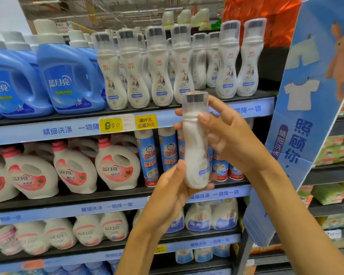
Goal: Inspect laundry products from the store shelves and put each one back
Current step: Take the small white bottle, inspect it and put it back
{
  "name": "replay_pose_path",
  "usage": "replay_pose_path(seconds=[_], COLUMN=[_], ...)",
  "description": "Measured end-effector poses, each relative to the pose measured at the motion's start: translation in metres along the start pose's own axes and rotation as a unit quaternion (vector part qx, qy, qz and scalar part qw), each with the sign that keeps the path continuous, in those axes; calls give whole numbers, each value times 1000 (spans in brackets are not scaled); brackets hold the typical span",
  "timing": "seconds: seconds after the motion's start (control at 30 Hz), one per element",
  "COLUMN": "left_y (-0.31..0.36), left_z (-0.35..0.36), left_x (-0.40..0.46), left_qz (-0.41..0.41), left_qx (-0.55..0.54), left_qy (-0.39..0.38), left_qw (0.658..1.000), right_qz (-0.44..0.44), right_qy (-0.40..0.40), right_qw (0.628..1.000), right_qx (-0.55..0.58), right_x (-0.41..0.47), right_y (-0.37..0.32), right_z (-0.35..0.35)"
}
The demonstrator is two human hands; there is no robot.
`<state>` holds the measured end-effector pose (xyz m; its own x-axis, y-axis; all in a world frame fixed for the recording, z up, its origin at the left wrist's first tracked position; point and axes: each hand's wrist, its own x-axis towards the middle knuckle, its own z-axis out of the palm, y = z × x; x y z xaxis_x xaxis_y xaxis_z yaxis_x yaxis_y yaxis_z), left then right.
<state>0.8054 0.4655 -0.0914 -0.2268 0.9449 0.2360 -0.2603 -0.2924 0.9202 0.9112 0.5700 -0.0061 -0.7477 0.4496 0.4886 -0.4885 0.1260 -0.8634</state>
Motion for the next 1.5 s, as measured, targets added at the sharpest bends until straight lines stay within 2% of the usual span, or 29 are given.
replay_pose_path(seconds=[0.1,0.2,0.33,0.43,0.57,0.7,0.8,0.83,0.93,0.97,1.1,1.37,1.5], left_y=[3,5,10,17,31,44,52,54,52,50,42,31,28], left_z=[4,11,17,21,29,32,35,36,38,39,40,37,38], left_x=[6,12,20,31,52,78,99,107,123,126,135,145,146], left_qz=[22,40,37,68,160,240,277,292,332,339,347,346,350], left_qx=[78,152,151,195,227,315,360,393,509,524,518,553,549], left_qy=[31,29,6,1,63,80,129,158,238,250,257,305,340], left_qw=[996,987,988,979,959,915,881,857,758,740,738,693,679], right_qz=[-31,-45,-18,-40,-108,-165,-191,-200,-204,-202,-199,-198,-226], right_qy=[58,93,64,71,89,107,111,115,133,139,162,224,246], right_qw=[998,993,991,990,987,976,964,959,949,947,938,923,888], right_qx=[-24,-61,-116,-112,-84,-97,-148,-167,-200,-207,-234,-243,-317], right_x=[2,7,11,12,22,41,55,58,65,67,71,85,89], right_y=[-1,-1,-7,-13,-25,-41,-51,-53,-55,-54,-46,-33,-29], right_z=[-1,2,-7,-18,-24,-29,-33,-35,-42,-45,-52,-57,-56])
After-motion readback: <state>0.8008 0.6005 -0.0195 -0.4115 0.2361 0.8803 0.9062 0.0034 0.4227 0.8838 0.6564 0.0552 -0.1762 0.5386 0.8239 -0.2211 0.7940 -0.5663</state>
